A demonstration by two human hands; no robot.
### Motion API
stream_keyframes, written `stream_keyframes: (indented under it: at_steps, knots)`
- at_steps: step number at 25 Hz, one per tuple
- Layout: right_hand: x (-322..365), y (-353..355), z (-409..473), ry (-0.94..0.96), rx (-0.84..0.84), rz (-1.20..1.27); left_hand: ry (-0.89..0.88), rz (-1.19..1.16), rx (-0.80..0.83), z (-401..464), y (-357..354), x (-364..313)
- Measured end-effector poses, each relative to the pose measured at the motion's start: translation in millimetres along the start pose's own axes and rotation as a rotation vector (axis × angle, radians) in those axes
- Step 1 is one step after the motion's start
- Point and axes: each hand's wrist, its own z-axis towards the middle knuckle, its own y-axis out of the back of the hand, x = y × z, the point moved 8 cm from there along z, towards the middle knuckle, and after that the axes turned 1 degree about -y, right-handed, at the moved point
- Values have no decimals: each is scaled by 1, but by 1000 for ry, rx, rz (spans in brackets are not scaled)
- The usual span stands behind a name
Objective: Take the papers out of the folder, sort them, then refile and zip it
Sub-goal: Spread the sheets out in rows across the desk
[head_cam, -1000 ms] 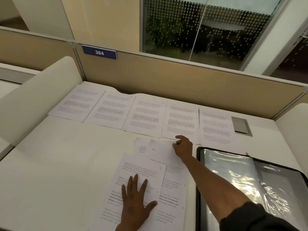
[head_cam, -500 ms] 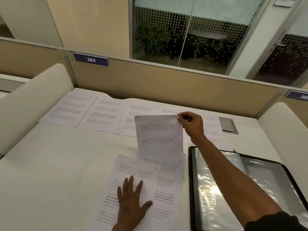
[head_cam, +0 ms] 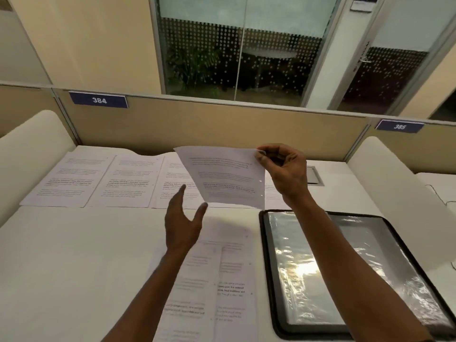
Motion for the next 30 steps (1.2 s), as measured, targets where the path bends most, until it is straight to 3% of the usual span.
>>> stream_keyframes:
  at_steps: [3,8,11,13,18,21,25,30]
  knots:
    - [3,23,-15,-22,-41,76,59,-174,77,30,-12,-37]
    - [-12,65,-10,-112,-57,232,24,-232,233,26,-47,-63]
    - [-41,103,0,-240,-173,309,52,-340,204,14,-79,-72]
    - [-68,130,-5,-340,-188,231,124,-390,148,9,-103,-73]
    - [-168,189,-67,-653,52,-43,292,-447,143,8,-187,-74]
    - [-210,229,-88,-726,26,-51,390,-469,165,13,-244,-72]
    - [-241,291,-79,-738,-135,-13,438,-408,193,23,-314,-75]
    - [-284,369,-34,-720,-226,-83,279,-45,420,14,-403,-93]
